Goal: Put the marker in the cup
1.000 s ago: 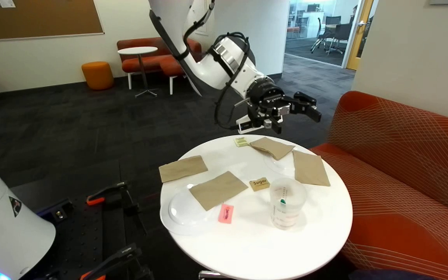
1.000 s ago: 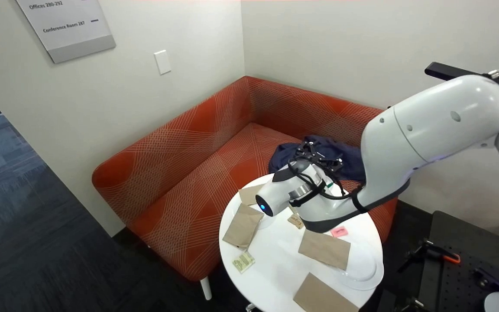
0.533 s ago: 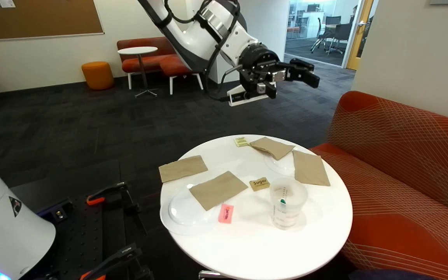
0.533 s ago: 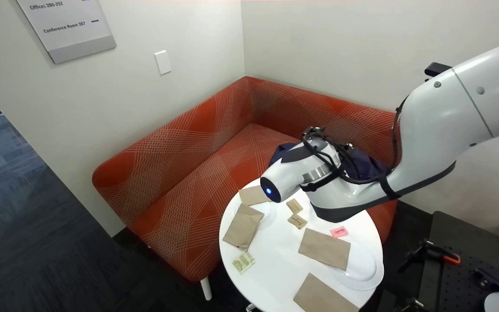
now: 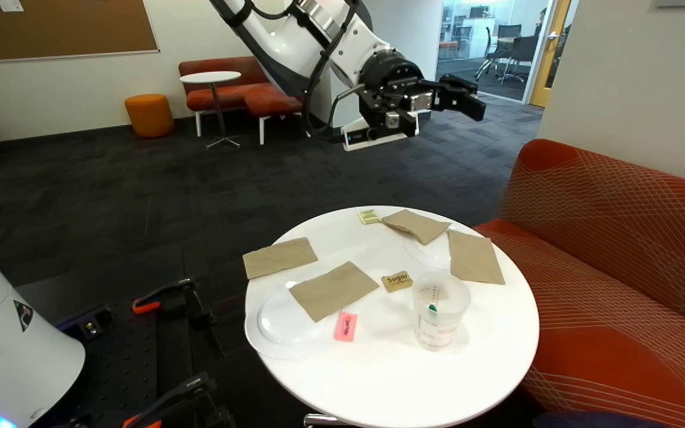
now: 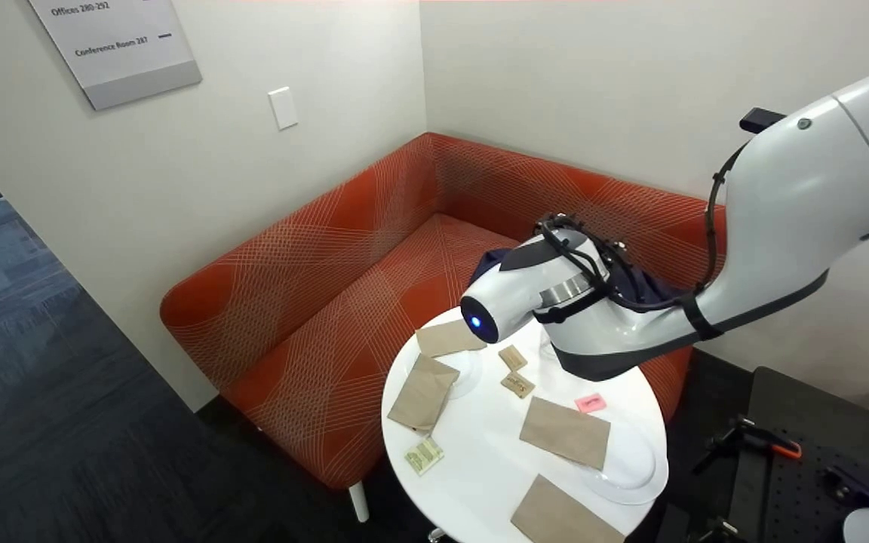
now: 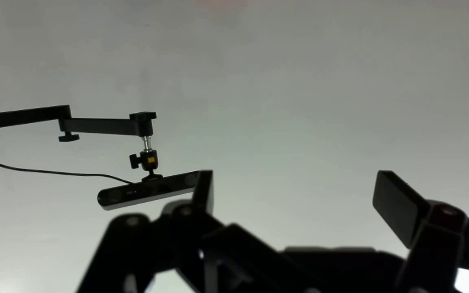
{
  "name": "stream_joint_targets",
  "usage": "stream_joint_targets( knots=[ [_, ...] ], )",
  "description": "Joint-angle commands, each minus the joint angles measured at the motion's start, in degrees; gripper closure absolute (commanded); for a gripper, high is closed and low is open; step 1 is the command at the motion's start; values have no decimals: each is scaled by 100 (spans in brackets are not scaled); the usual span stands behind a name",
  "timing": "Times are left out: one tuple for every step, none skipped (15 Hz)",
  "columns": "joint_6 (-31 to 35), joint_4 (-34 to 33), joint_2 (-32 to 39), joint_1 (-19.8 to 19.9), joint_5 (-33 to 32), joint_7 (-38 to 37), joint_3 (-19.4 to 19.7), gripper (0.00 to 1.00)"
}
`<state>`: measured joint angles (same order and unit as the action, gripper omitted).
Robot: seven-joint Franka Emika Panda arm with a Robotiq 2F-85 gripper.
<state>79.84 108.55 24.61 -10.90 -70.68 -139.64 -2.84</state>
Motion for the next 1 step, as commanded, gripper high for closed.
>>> stream_joint_targets(
  knots=[
    [-37, -5, 7, 86, -23, -6, -103, 0]
  ],
)
